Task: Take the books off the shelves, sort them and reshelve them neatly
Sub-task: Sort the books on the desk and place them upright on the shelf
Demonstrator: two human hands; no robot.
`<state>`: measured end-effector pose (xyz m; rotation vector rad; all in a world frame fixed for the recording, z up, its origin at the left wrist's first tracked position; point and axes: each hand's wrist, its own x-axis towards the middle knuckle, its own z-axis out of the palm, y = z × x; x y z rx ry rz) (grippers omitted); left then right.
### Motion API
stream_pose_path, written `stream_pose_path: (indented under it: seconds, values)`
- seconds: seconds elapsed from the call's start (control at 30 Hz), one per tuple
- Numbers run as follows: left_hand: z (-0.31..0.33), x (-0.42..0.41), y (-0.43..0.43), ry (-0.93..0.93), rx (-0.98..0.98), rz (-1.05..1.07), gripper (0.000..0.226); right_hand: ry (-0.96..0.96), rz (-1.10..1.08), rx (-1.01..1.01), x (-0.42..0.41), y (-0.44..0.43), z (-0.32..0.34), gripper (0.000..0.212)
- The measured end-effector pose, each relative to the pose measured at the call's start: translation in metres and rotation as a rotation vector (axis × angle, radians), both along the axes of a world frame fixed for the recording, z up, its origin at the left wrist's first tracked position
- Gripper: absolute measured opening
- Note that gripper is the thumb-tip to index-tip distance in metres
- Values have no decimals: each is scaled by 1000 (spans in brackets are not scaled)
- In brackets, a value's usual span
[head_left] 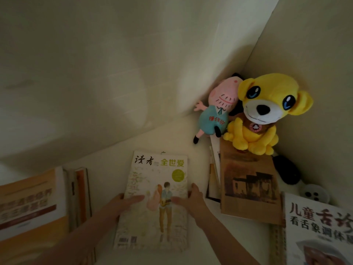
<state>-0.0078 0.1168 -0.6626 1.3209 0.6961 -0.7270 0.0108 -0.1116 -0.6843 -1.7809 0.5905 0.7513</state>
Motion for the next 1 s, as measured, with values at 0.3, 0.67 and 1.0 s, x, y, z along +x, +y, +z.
stream_pose_path:
  seconds: [0.3, 0.67, 1.0]
  values:
    - [12, -26, -9, -226, -139, 152, 101, -250, 58, 22, -5, -10, -16, 132]
    - [33, -19, 3, -470, 53, 103, 87, -502, 48, 258, 6, -23, 58, 57]
    - [30, -19, 12, -616, 494, -154, 47, -591, 212, 133, -27, -22, 72, 45]
